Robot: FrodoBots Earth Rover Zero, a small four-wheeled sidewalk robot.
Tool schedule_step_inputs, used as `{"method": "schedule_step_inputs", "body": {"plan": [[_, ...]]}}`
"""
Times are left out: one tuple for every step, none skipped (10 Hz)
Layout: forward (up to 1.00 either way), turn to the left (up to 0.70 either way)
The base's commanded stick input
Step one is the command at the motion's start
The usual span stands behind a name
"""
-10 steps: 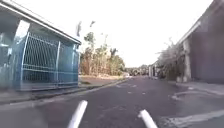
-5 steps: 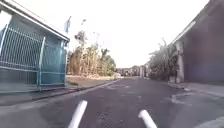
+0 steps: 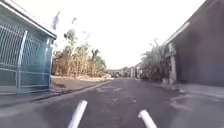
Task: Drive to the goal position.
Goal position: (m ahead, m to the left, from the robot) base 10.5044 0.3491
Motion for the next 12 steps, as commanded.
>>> {"method": "schedule_step_inputs", "body": {"plan": [[0.85,-0.34],[0.85,-0.34],[0.85,-0.34],[0.85,-0.34],[0.85,-0.34],[0.81,-0.11],[0.56,0.00],[0.23,0.00],[0.36,0.00],[0.56,0.00],[0.58,0.00],[0.02,0.00]]}}
